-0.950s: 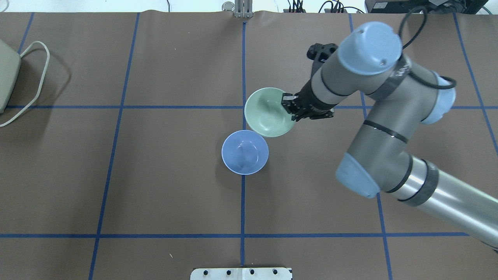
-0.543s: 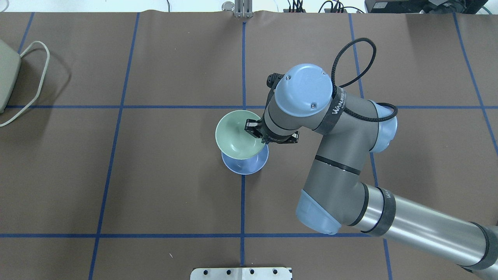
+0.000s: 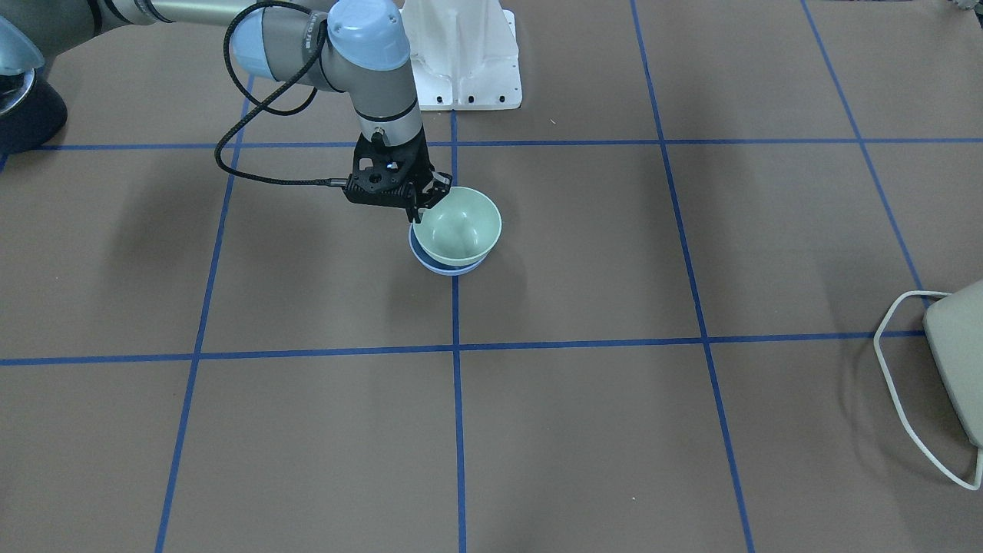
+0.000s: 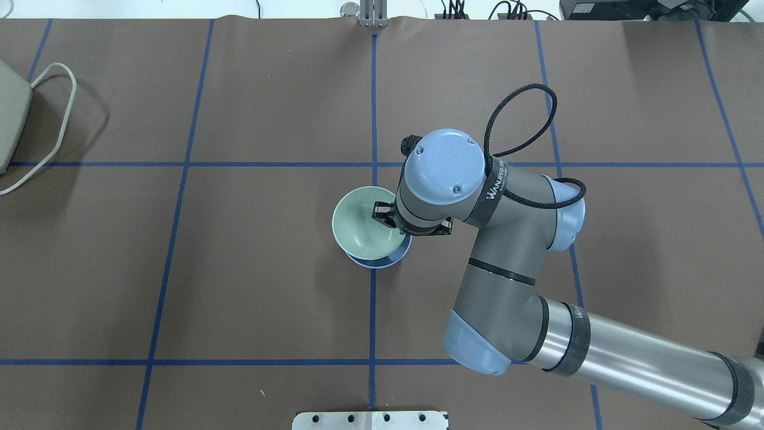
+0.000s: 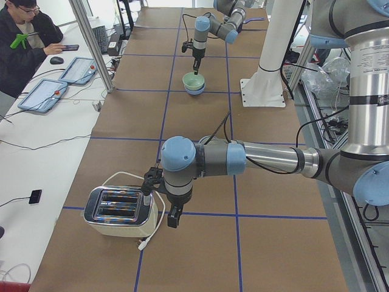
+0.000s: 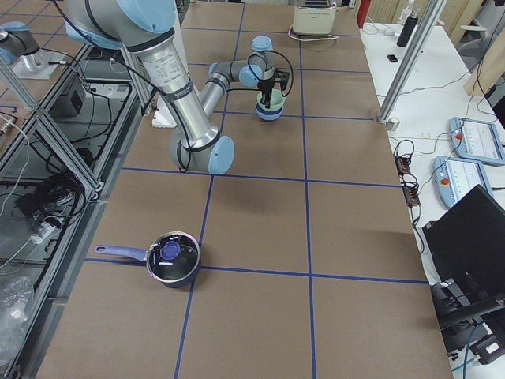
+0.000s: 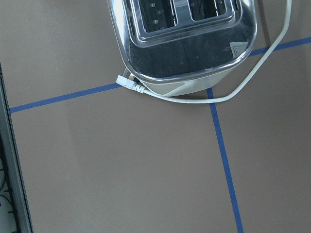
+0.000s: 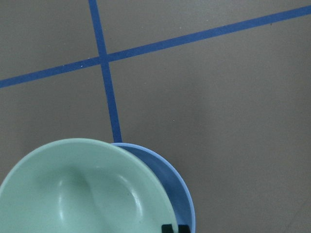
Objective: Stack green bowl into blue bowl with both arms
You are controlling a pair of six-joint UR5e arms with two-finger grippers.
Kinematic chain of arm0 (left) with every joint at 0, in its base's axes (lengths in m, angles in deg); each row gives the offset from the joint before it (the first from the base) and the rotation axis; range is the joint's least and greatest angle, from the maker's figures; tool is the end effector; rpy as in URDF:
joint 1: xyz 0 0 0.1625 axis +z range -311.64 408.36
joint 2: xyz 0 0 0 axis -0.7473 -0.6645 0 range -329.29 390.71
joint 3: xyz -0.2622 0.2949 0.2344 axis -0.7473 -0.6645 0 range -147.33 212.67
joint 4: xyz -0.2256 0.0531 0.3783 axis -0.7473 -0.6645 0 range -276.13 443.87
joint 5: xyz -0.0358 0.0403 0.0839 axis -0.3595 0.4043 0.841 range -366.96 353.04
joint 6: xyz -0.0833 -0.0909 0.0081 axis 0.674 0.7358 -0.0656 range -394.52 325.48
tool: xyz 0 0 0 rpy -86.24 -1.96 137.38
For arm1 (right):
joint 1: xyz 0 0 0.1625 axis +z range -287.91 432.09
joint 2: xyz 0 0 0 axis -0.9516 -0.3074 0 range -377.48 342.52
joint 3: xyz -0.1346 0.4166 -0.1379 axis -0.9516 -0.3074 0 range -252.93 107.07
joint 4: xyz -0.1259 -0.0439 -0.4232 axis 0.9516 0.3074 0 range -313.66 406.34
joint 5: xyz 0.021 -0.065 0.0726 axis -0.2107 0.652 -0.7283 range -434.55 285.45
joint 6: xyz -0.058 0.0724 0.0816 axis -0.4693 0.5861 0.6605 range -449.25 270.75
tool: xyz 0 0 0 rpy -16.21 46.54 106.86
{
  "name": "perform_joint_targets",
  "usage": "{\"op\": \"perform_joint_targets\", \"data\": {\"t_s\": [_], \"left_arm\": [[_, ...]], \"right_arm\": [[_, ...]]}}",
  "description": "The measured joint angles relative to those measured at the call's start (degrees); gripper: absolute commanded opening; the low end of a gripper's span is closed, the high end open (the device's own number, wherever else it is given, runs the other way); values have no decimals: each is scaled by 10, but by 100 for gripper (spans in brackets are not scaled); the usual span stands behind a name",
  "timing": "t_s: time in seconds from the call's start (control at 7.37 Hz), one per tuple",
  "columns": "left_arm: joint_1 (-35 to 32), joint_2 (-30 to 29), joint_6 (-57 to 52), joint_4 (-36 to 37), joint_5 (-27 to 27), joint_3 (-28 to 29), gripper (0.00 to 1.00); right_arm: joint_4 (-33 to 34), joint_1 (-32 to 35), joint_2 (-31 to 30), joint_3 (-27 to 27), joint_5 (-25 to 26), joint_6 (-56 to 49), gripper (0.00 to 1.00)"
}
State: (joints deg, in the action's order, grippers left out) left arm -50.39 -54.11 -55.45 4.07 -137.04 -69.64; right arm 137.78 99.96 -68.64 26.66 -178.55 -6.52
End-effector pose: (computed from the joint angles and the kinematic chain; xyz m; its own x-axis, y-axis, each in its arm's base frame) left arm -0.1250 -0.4593 0.6668 0.7557 0.2119 -0.6196 -0.1265 0.9756 0.1795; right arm -0.5920 -0.4299 0.2122 0.6358 0.1972 0.7462 -0.2183 0.9733 -0.0712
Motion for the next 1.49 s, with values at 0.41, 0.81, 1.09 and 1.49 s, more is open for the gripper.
{"op": "perform_joint_targets", "data": {"t_s": [0.41, 0.81, 1.09, 1.49], "left_arm": [[0, 0, 0, 0, 0, -1, 98], [0, 0, 0, 0, 0, -1, 98], [0, 0, 0, 0, 0, -1, 98], [0, 0, 0, 0, 0, -1, 98]], "right_arm": [[-1, -2, -4, -8, -1, -4, 0], [-3, -3, -7, -10, -1, -5, 0], [-3, -4, -7, -10, -1, -5, 0], [-4, -6, -6, -10, -1, -5, 0]]}}
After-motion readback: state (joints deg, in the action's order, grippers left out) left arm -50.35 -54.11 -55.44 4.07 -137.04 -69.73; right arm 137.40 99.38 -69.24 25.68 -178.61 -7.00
